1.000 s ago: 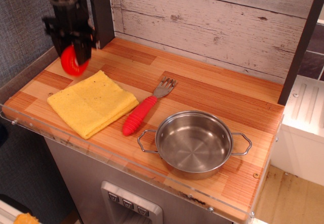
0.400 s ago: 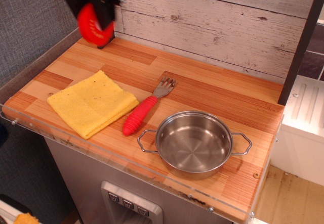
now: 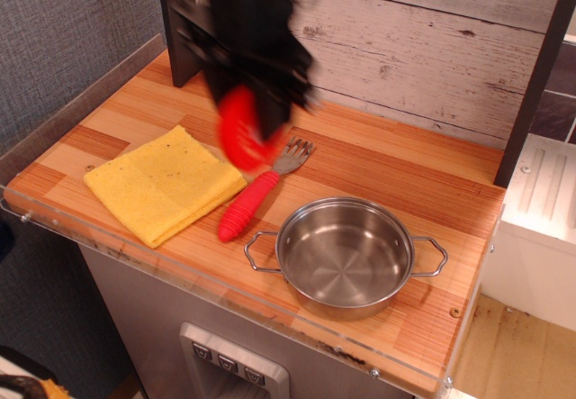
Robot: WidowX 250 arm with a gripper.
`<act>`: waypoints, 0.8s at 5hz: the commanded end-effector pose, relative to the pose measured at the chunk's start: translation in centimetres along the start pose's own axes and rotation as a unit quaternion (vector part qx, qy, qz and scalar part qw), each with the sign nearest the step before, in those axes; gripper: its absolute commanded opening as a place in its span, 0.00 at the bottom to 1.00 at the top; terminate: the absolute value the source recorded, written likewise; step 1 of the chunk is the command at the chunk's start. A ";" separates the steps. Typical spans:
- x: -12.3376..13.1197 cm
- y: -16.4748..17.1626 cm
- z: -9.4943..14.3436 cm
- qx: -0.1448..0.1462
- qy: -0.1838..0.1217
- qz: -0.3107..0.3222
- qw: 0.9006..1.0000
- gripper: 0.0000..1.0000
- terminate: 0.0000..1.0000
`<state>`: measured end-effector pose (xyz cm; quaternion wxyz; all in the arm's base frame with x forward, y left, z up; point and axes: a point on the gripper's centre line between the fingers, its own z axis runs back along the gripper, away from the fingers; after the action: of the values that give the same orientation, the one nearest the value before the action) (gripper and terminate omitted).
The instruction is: Put food in pan
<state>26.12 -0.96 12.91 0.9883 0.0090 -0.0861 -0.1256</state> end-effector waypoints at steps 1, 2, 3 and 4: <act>0.0 -5.3 -2.2 0.019 0.004 -0.043 0.999 0.00 0.00; 0.4 -6.1 -4.0 0.034 0.018 -0.054 0.998 0.00 0.00; 0.6 -5.6 -5.6 0.047 0.033 -0.049 0.997 0.00 0.00; 0.5 -5.2 -6.6 0.046 0.048 -0.044 0.997 1.00 0.00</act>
<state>26.88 -6.98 5.15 0.9837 0.0659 -0.0240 -0.1656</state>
